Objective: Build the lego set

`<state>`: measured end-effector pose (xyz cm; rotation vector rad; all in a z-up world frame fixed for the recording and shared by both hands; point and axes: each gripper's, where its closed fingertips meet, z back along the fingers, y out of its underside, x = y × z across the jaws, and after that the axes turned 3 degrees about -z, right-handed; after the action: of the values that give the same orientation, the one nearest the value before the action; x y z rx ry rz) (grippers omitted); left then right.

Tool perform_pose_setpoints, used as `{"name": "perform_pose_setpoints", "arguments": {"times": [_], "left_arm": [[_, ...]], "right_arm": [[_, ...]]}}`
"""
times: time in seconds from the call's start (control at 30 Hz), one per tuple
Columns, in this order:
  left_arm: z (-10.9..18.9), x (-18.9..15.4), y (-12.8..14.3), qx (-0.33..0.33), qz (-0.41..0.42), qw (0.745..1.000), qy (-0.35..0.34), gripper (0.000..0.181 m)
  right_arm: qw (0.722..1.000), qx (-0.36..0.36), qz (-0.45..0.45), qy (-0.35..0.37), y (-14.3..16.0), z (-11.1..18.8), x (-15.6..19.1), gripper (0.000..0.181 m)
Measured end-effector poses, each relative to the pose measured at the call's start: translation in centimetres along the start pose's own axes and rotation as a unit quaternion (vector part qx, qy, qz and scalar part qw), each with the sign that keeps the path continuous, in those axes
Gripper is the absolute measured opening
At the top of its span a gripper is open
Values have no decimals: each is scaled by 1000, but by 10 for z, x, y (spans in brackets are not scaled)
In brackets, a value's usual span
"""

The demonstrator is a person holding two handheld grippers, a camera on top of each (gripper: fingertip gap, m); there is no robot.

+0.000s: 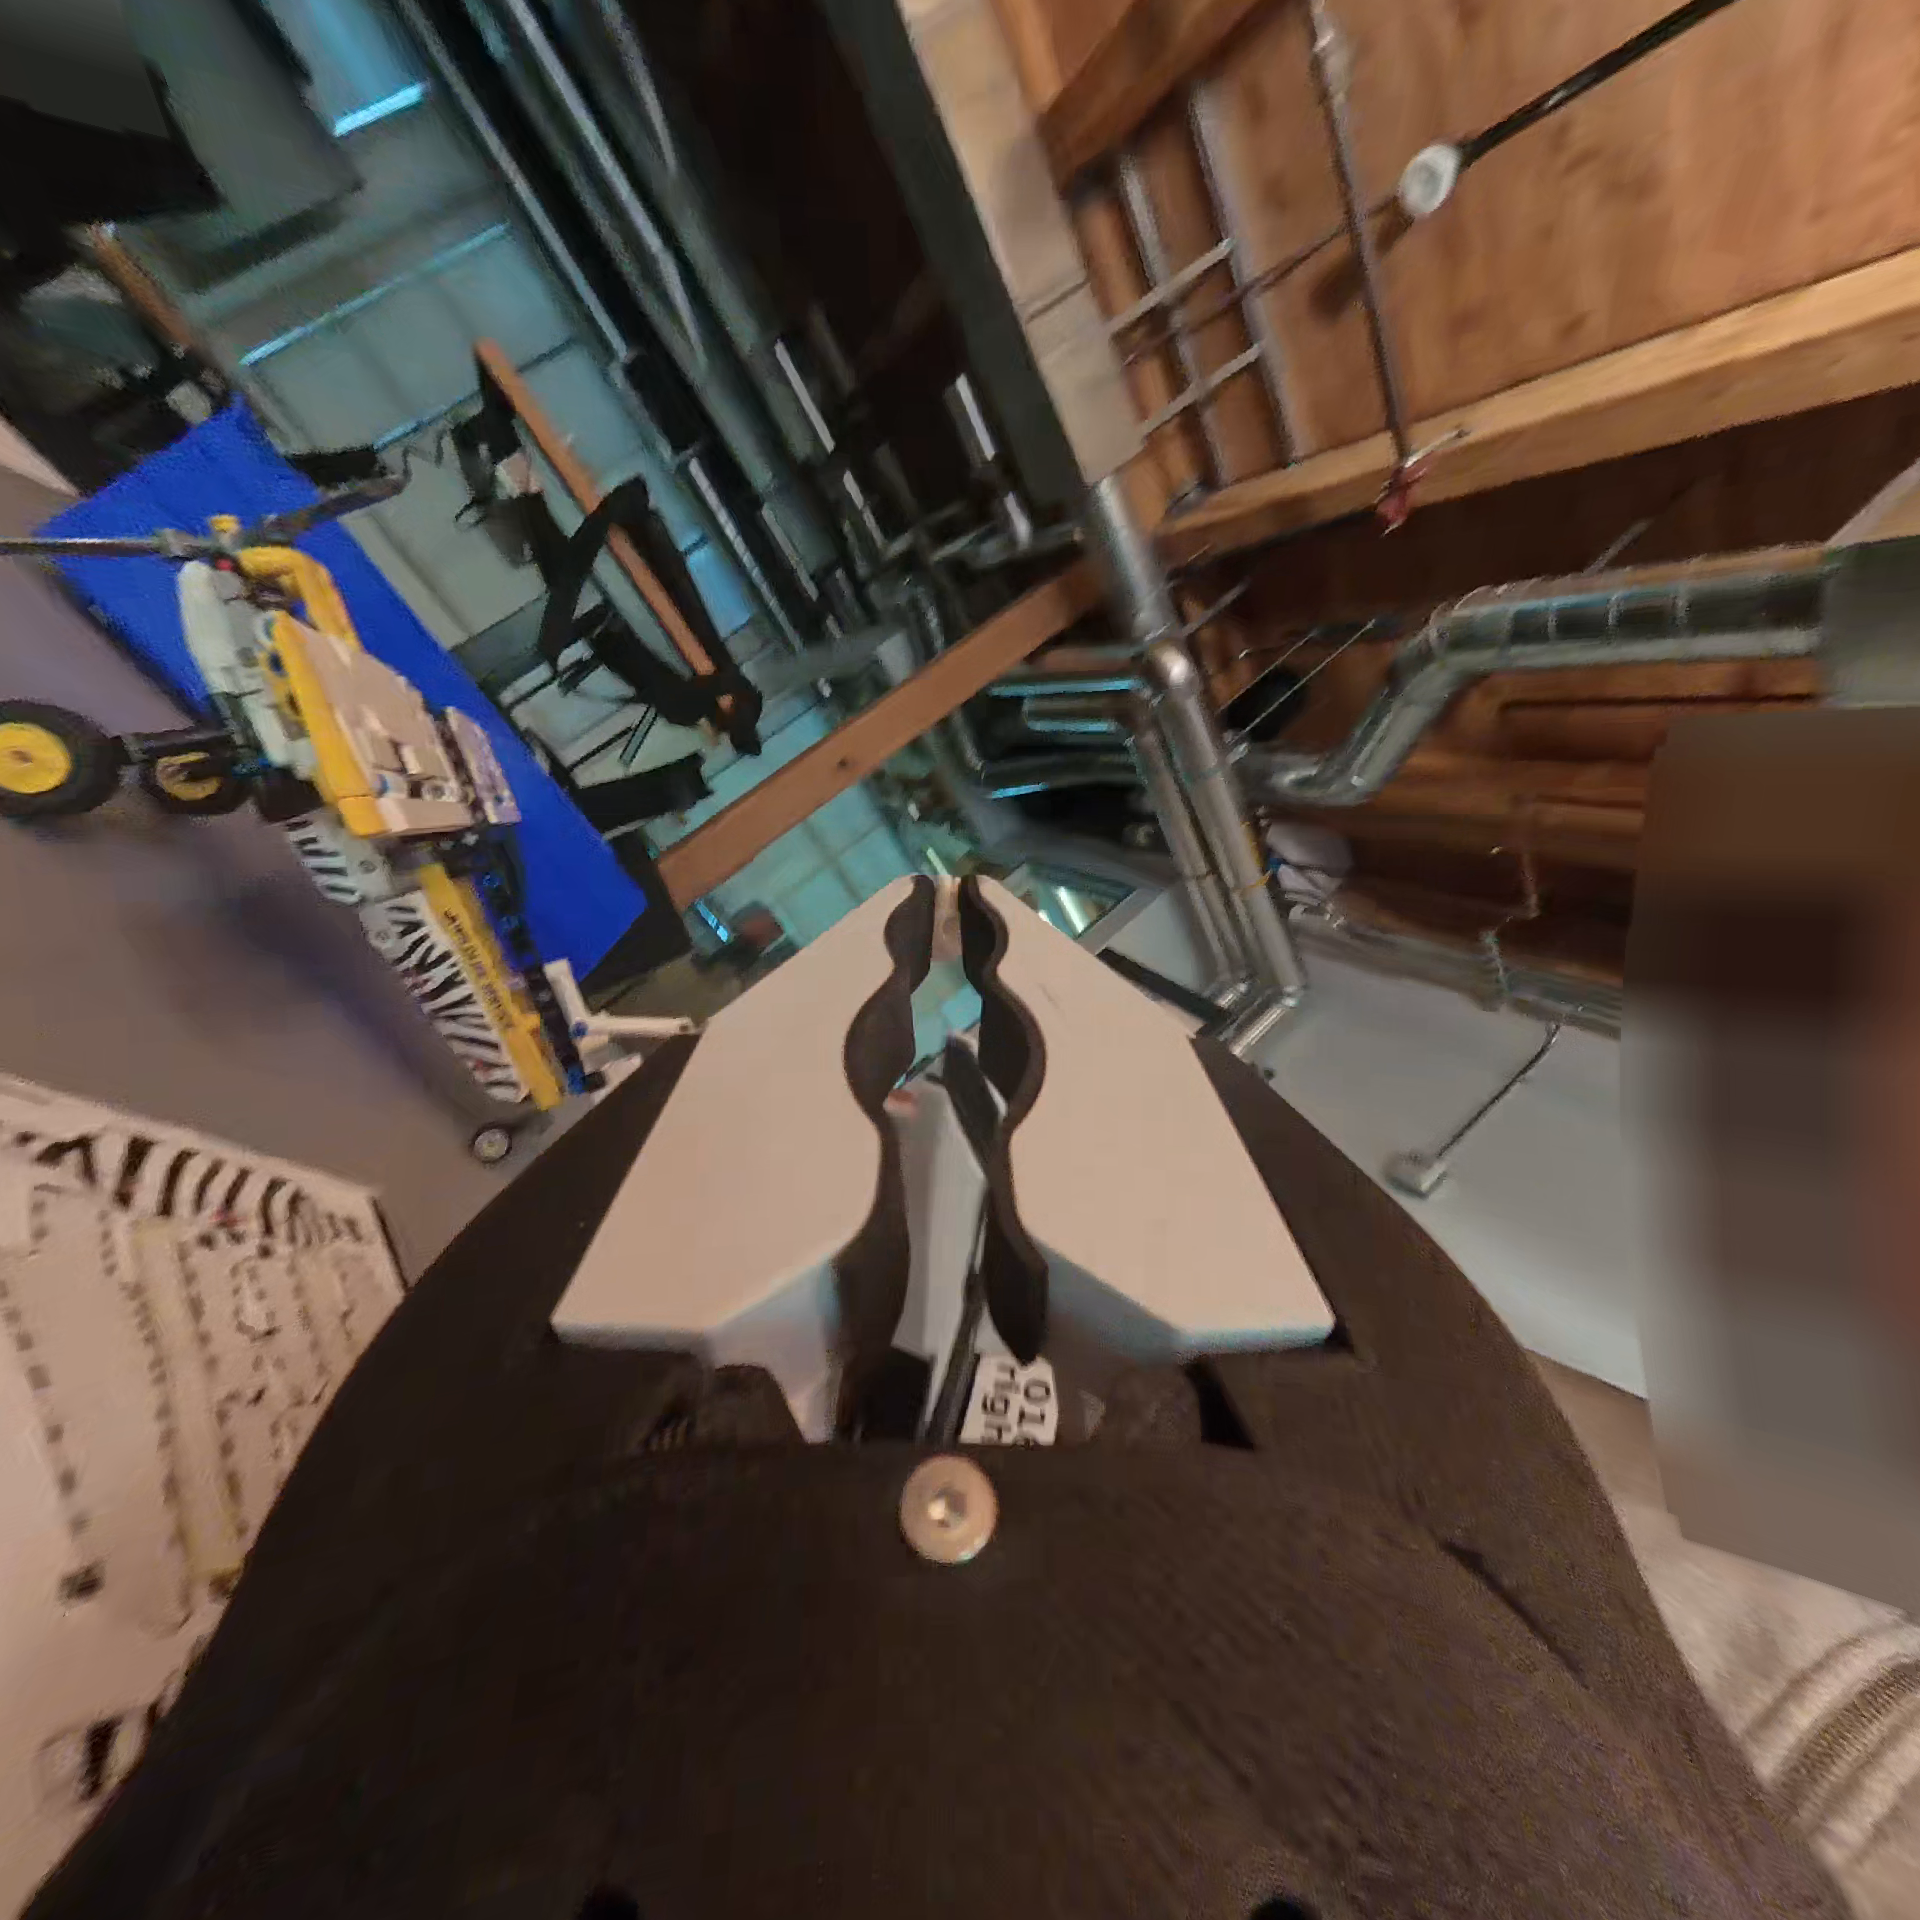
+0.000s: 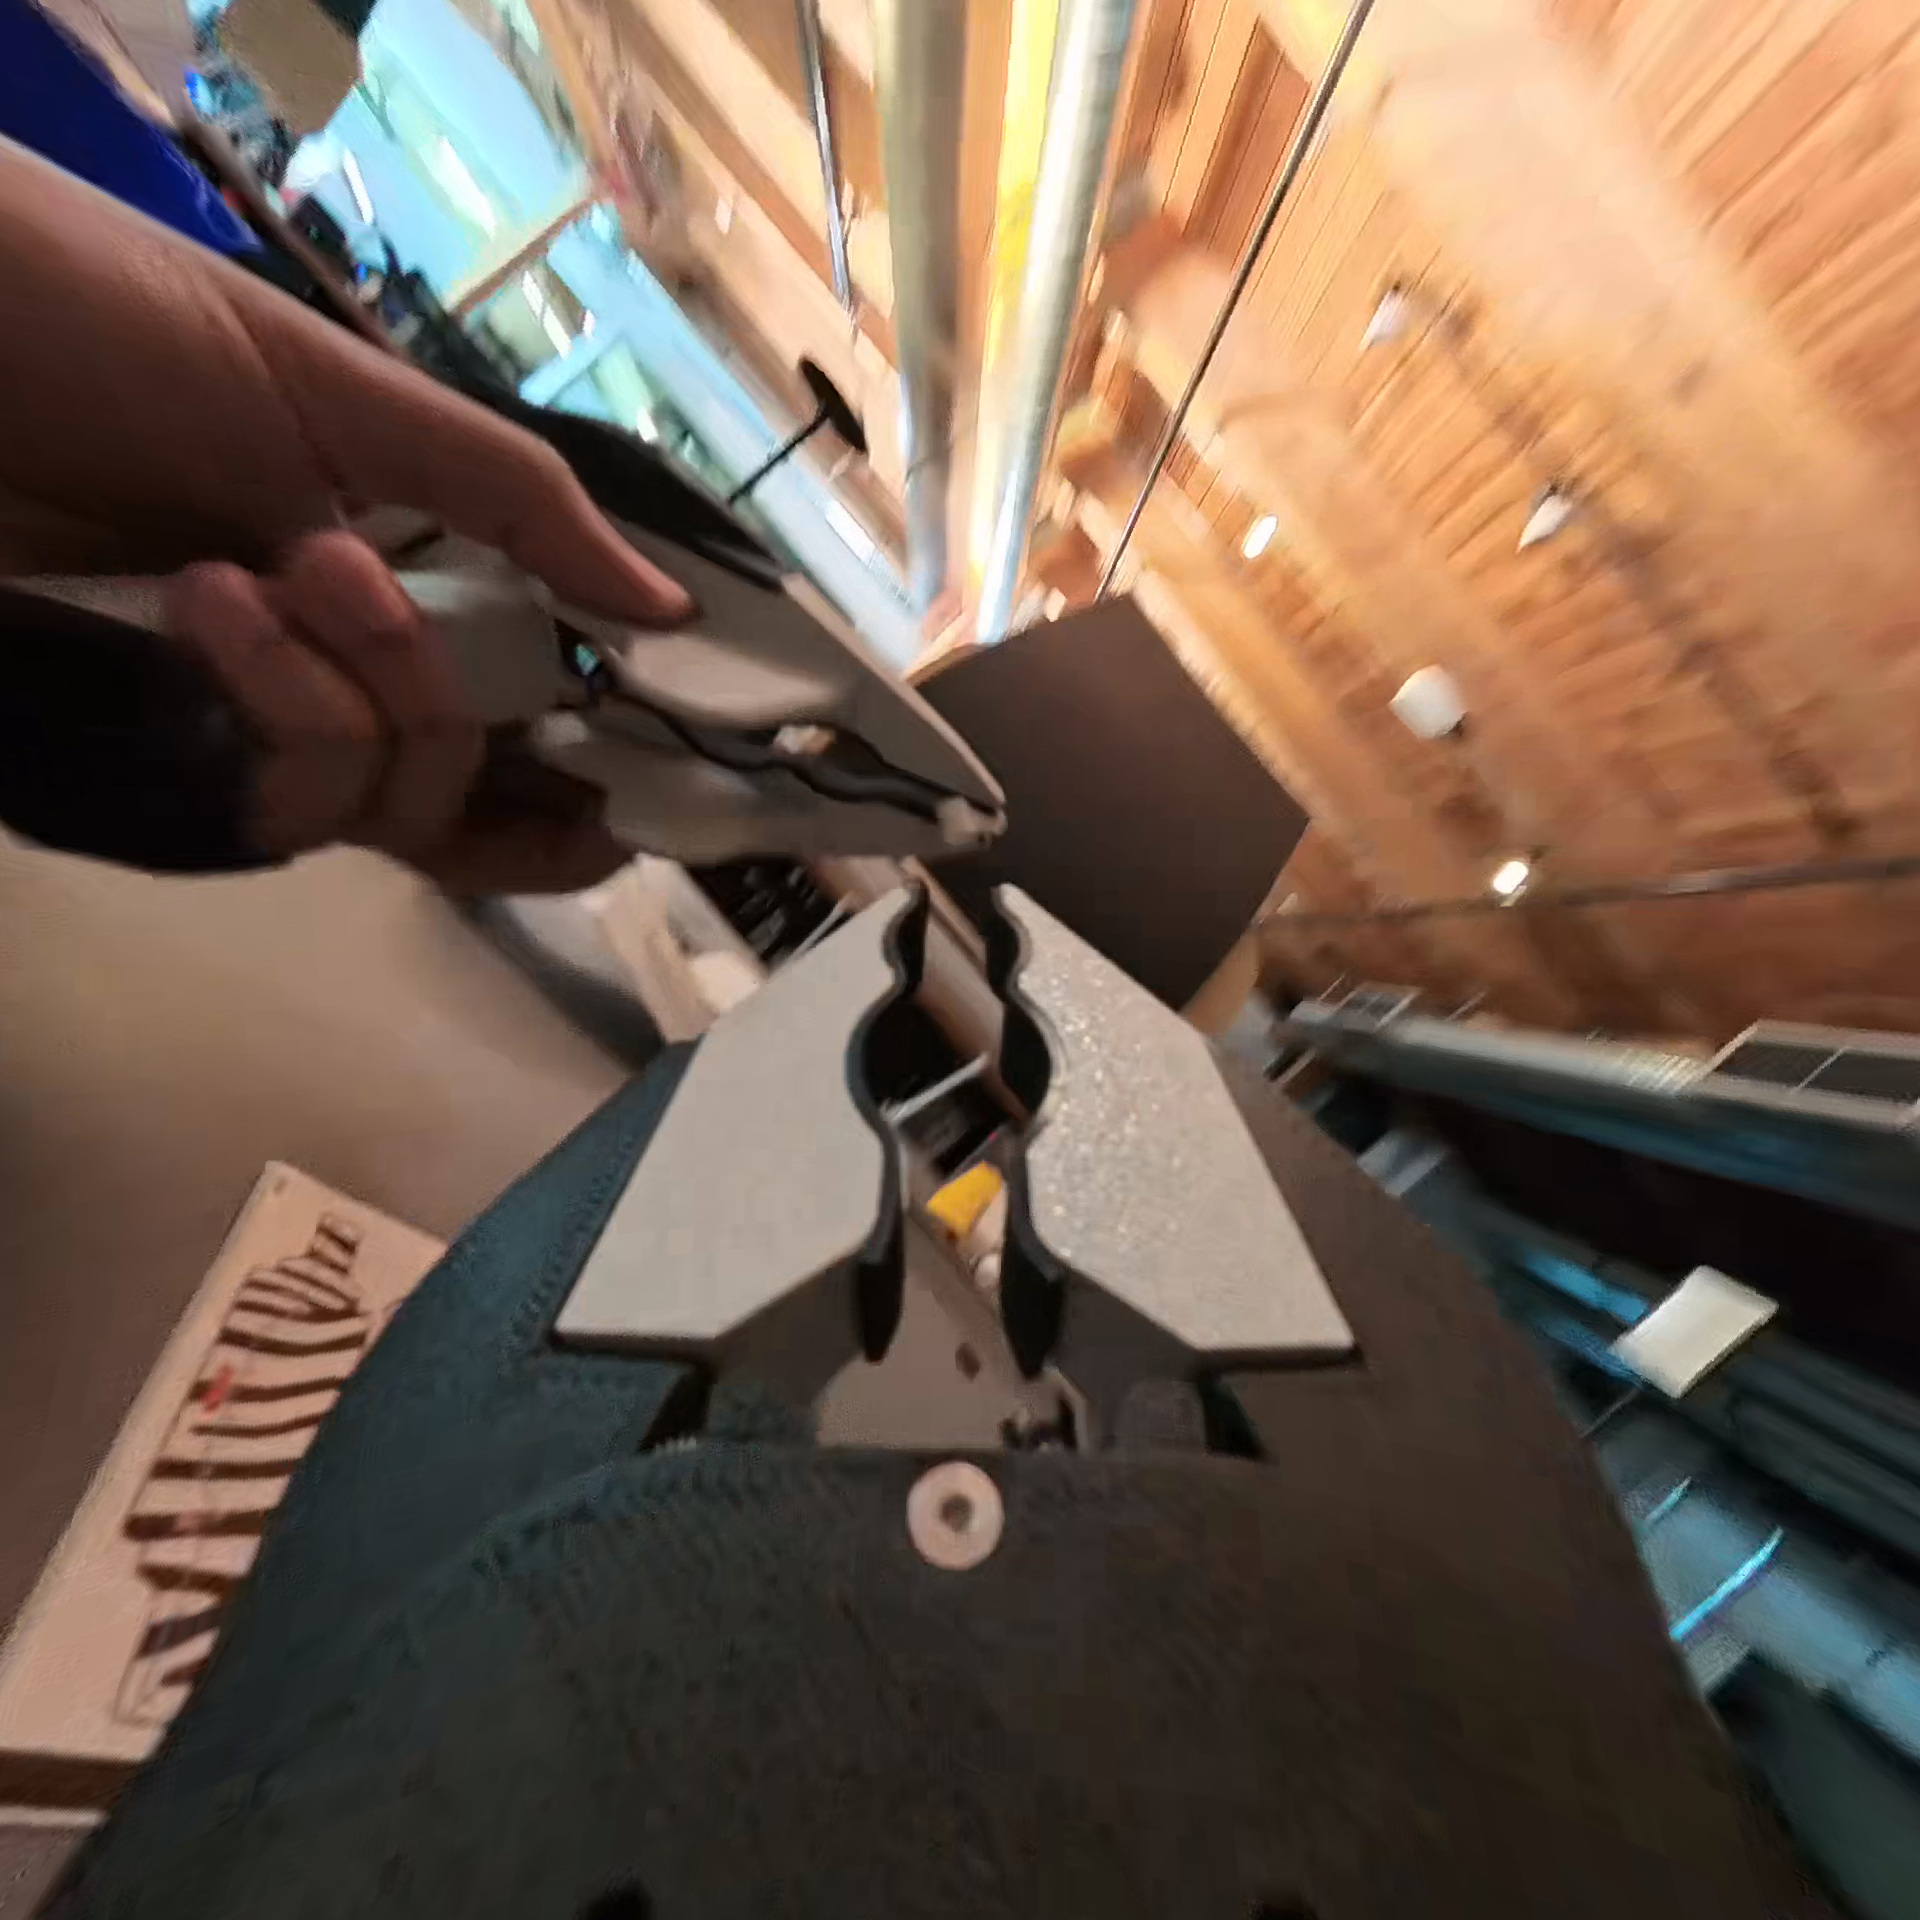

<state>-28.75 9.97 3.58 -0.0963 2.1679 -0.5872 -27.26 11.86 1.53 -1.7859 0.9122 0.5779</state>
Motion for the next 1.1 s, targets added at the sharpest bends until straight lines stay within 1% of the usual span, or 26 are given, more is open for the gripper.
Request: {"name": "perform_pose_setpoints", "arguments": {"times": [0.03,0.07,0.13,0.2,0.3,0.33,0.4,0.47,0.57,0.7,0.8,0.87,0.9,1.07,1.1], "left_arm": [[-4,3,5,-9,0,1000,2,3],[-6,8,11,-10,0,1000,-1,3],[-12,11,22,-13,20,1000,13,3],[-16,8,28,-14,44,998,39,3],[-20,4,31,-12,45,998,51,3],[-20,4,32,-9,39,998,48,3],[-19,2,30,-11,24,999,47,3],[-18,0,28,-14,19,998,50,2],[-16,-1,28,-14,27,998,58,1],[-14,-3,26,-16,22,998,64,0],[-12,-2,26,-8,-5,998,55,0],[-11,-3,26,-4,-20,998,51,0],[-10,-4,27,-2,-26,998,51,0],[-7,-6,23,2,-51,998,42,0],[-5,-6,20,3,-61,998,33,0]], "right_arm": [[1000,-24,11,4,-7,3,1,8],[1000,-26,0,-3,-10,4,3,10],[998,-17,-60,-8,-8,3,0,16],[994,-2,-106,0,0,2,-10,21],[986,5,-166,7,8,4,-23,22],[984,5,-180,7,10,5,-25,19],[981,-1,-194,2,9,5,-27,19],[980,-11,-197,0,6,7,-28,10],[977,-20,-213,3,6,8,-33,3],[964,-37,-262,-22,3,8,-31,3],[944,-64,-314,-76,-4,8,-21,6],[919,-76,-367,-119,-9,7,-13,11],[909,-76,-389,-127,-8,6,-13,16],[883,-85,-445,-121,2,8,-27,19],[882,-82,-449,-114,6,10,-32,17]]}}
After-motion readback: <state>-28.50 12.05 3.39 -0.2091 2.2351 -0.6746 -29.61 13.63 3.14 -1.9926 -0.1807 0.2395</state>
